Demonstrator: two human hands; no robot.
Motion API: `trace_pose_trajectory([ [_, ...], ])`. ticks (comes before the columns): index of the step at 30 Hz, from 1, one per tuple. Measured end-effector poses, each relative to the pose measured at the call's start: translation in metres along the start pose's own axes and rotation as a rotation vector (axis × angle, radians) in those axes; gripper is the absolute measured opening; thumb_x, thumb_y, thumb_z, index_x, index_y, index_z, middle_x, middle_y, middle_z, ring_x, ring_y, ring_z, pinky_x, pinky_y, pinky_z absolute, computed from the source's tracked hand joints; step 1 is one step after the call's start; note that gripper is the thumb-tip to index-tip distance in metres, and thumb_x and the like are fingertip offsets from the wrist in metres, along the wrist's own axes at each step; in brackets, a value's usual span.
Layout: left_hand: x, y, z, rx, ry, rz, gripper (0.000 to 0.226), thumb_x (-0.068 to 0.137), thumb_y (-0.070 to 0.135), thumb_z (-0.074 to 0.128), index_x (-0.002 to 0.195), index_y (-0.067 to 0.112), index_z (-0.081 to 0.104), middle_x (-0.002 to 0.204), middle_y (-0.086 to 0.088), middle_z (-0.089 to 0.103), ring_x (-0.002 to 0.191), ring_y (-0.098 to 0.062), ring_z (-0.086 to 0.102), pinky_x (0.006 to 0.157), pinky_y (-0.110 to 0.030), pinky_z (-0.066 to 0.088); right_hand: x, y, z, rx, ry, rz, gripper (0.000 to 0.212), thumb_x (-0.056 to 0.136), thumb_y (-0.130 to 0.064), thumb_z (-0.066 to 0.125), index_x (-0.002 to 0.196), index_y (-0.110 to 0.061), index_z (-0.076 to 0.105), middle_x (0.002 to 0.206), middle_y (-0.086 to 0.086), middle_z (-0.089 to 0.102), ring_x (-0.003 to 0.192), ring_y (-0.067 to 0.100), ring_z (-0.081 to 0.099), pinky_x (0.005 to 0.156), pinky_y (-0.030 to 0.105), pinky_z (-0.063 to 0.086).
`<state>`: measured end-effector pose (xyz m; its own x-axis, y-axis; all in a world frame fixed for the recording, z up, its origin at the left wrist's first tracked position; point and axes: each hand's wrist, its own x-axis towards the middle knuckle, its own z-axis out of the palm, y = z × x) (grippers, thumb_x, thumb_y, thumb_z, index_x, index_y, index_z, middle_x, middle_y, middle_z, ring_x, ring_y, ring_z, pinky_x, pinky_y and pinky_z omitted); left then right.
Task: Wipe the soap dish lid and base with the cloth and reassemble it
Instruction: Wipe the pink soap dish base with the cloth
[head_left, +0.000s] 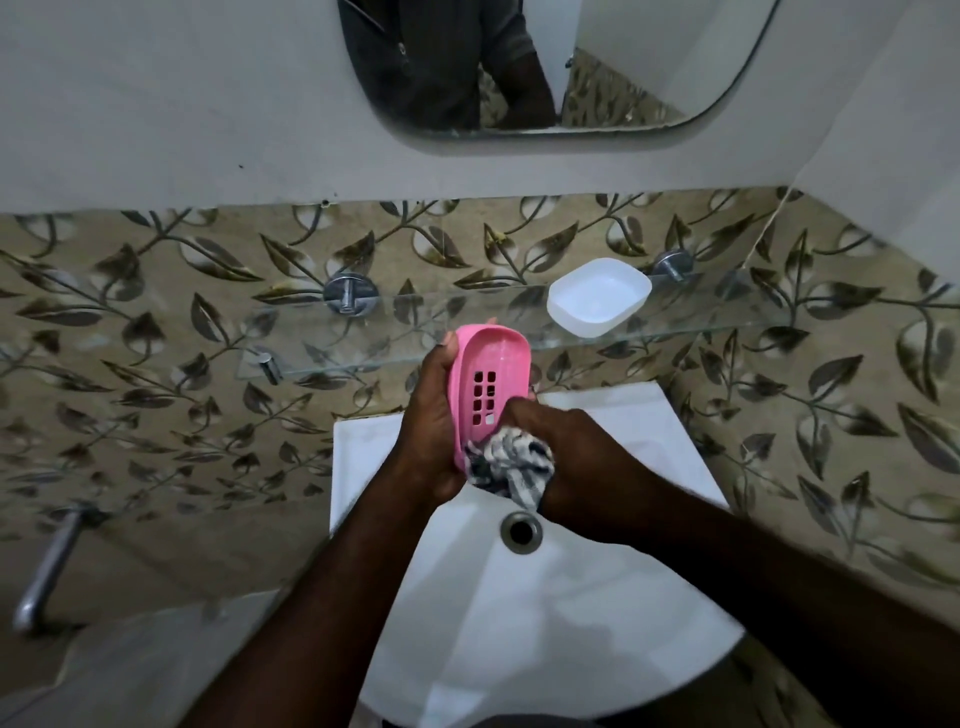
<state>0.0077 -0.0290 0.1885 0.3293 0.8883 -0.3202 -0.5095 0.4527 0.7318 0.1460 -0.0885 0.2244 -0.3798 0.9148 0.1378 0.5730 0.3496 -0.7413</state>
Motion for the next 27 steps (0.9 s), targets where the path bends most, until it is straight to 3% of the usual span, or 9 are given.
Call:
trace_pose_trajectory([
  [3, -0.002, 0.0, 0.0, -0.005, -0.022, -0.034, 0.074, 0.077, 0.062, 0.048, 0.122, 0.004, 0.06, 0.103, -0.021, 0.065, 0.09, -0.031, 0.063, 0.08, -0.039, 0.052, -0.003, 0.015, -0.003, -0.553, -0.091, -0.096, 0.046, 0.062, -0.008, 0.073, 0.099, -0.026, 0.053, 0.09, -0.002, 0.055, 0.084, 0.022, 0.052, 0.071, 0.036, 0.045],
  [4, -0.002, -0.001, 0.0, -0.01, -0.026, -0.038, 0.074, 0.077, 0.062, 0.047, 0.12, 0.003, 0.06, 0.101, -0.02, 0.066, 0.089, -0.031, 0.063, 0.08, -0.039, 0.052, -0.003, 0.016, -0.004, -0.602, -0.064, -0.093, 0.047, 0.061, -0.009, 0.073, 0.101, -0.024, 0.054, 0.089, -0.002, 0.051, 0.083, 0.023, 0.05, 0.07, 0.036, 0.043],
  [9, -0.003, 0.001, 0.002, 0.035, -0.009, -0.006, 0.063, 0.089, 0.06, 0.041, 0.107, 0.006, 0.066, 0.092, -0.017, 0.071, 0.086, -0.029, 0.066, 0.085, -0.04, 0.051, -0.002, 0.001, 0.004, -0.016, 0.063, 0.019, 0.041, 0.073, -0.001, 0.072, 0.073, -0.027, 0.04, 0.069, -0.007, 0.052, 0.062, 0.008, 0.048, 0.055, 0.025, 0.038],
  [13, -0.006, 0.002, 0.003, 0.04, -0.008, -0.025, 0.064, 0.089, 0.061, 0.039, 0.11, 0.006, 0.065, 0.091, -0.017, 0.068, 0.083, -0.028, 0.064, 0.078, -0.037, 0.053, -0.005, 0.01, -0.002, -0.577, -0.07, -0.117, 0.047, 0.055, -0.008, 0.074, 0.093, -0.025, 0.051, 0.086, 0.0, 0.055, 0.079, 0.022, 0.05, 0.065, 0.035, 0.044],
  [15, -0.006, 0.002, 0.004, 0.014, -0.01, -0.05, 0.069, 0.086, 0.063, 0.042, 0.118, 0.006, 0.062, 0.101, -0.02, 0.065, 0.09, -0.03, 0.062, 0.083, -0.04, 0.051, -0.004, 0.013, -0.005, -0.727, -0.102, -0.133, 0.056, 0.047, -0.01, 0.074, 0.098, -0.022, 0.054, 0.085, -0.002, 0.054, 0.082, 0.024, 0.047, 0.068, 0.036, 0.041],
  [18, -0.008, -0.002, 0.005, 0.013, 0.024, -0.049, 0.069, 0.084, 0.061, 0.045, 0.12, 0.004, 0.061, 0.107, -0.023, 0.064, 0.095, -0.033, 0.062, 0.088, -0.041, 0.05, -0.004, 0.01, -0.003, -0.457, -0.076, -0.005, 0.045, 0.06, -0.006, 0.068, 0.1, -0.023, 0.056, 0.087, -0.004, 0.047, 0.082, 0.02, 0.047, 0.068, 0.034, 0.04],
  [21, -0.009, -0.004, 0.005, 0.033, 0.055, -0.031, 0.069, 0.087, 0.061, 0.044, 0.123, 0.004, 0.059, 0.113, -0.025, 0.062, 0.1, -0.034, 0.06, 0.09, -0.042, 0.05, -0.008, 0.004, 0.004, -0.088, -0.043, 0.107, 0.035, 0.07, -0.018, 0.066, 0.101, -0.033, 0.059, 0.098, -0.004, 0.056, 0.086, 0.012, 0.057, 0.072, 0.03, 0.05],
  [24, -0.011, -0.003, 0.006, 0.032, 0.061, -0.024, 0.071, 0.084, 0.061, 0.046, 0.124, 0.004, 0.058, 0.113, -0.024, 0.062, 0.097, -0.033, 0.061, 0.082, -0.038, 0.054, -0.012, 0.001, 0.01, 0.006, -0.056, 0.12, 0.029, 0.067, -0.028, 0.058, 0.095, -0.029, 0.065, 0.096, 0.0, 0.061, 0.083, 0.016, 0.062, 0.066, 0.039, 0.057],
  [27, -0.01, -0.002, 0.006, 0.04, 0.041, -0.026, 0.071, 0.087, 0.062, 0.043, 0.124, 0.004, 0.058, 0.11, -0.023, 0.062, 0.091, -0.029, 0.063, 0.077, -0.036, 0.055, -0.015, 0.007, 0.015, 0.023, 0.036, 0.077, 0.031, 0.068, -0.011, 0.067, 0.094, -0.028, 0.068, 0.093, -0.013, 0.059, 0.092, 0.007, 0.057, 0.077, 0.023, 0.051],
])
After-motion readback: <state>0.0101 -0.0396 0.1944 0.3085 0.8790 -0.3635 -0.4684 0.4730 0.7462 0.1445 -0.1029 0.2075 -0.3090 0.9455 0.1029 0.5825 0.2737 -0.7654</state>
